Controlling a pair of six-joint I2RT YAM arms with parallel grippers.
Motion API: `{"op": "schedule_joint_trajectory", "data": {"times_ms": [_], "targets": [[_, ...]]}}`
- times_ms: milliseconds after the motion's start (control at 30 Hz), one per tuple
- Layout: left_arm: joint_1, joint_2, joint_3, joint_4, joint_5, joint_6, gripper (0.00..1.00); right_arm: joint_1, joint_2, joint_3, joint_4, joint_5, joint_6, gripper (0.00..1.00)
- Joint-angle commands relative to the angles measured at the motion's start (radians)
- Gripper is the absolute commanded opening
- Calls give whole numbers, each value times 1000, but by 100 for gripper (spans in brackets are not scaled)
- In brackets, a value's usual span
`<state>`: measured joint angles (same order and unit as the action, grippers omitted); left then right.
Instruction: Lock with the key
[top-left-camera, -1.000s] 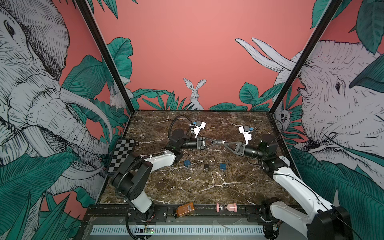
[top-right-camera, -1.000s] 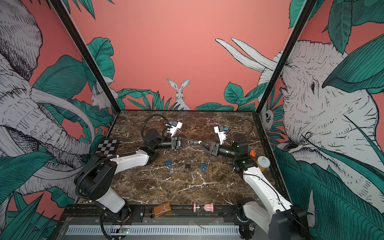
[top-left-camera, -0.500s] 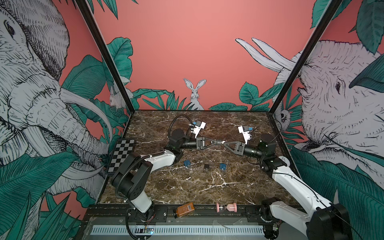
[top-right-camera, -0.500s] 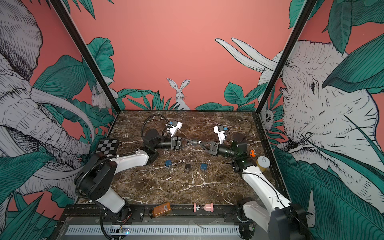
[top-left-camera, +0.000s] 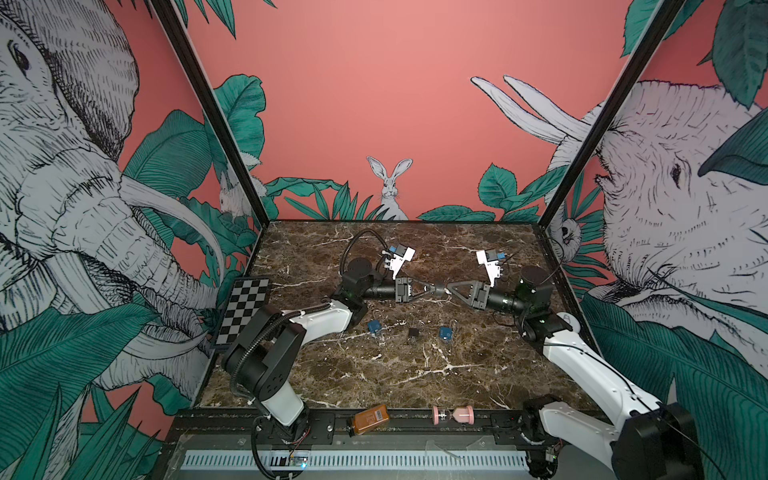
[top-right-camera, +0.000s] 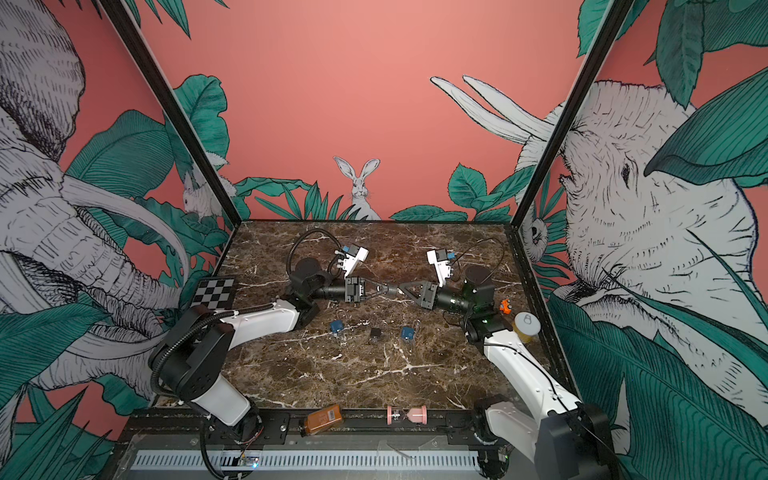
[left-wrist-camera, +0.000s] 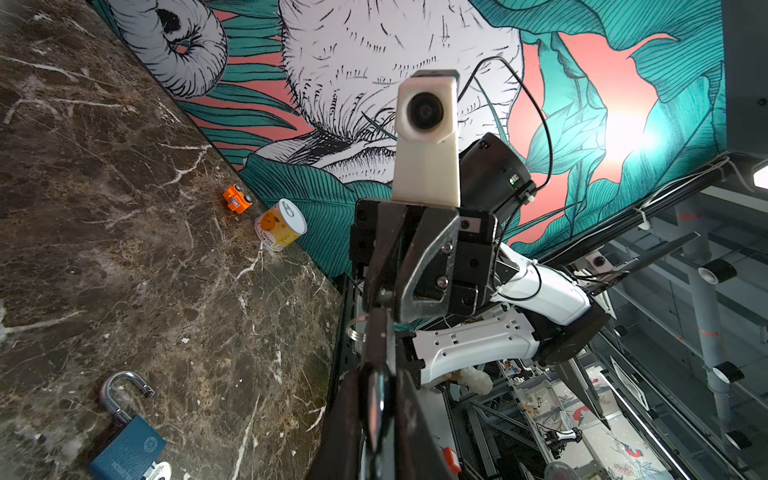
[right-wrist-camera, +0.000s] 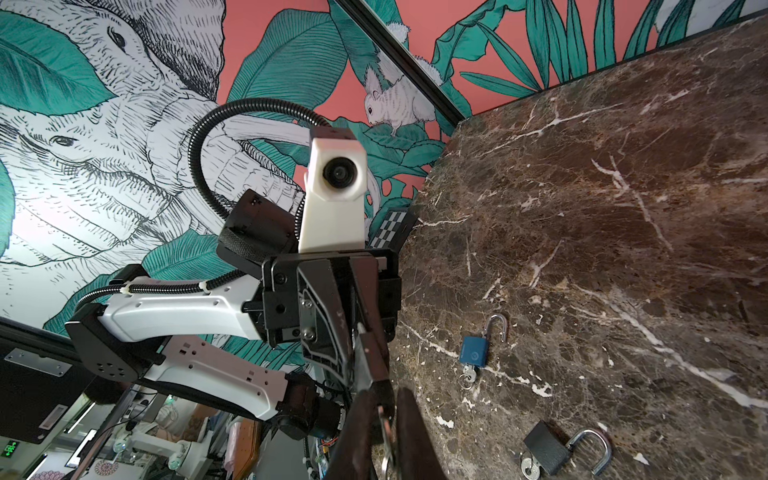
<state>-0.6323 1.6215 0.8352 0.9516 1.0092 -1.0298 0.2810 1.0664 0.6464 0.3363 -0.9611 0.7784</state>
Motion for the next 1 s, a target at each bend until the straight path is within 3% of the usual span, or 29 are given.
{"op": "schedule_joint_trajectory", "data": {"times_ms": [0,967], "targets": [[-3,-20,29,9,-9,15,0,1,-20,7,42,-28,6,13],[-4,8,44,70,-21,-35,0,7,-3,-29,85,-48,32,14]]}}
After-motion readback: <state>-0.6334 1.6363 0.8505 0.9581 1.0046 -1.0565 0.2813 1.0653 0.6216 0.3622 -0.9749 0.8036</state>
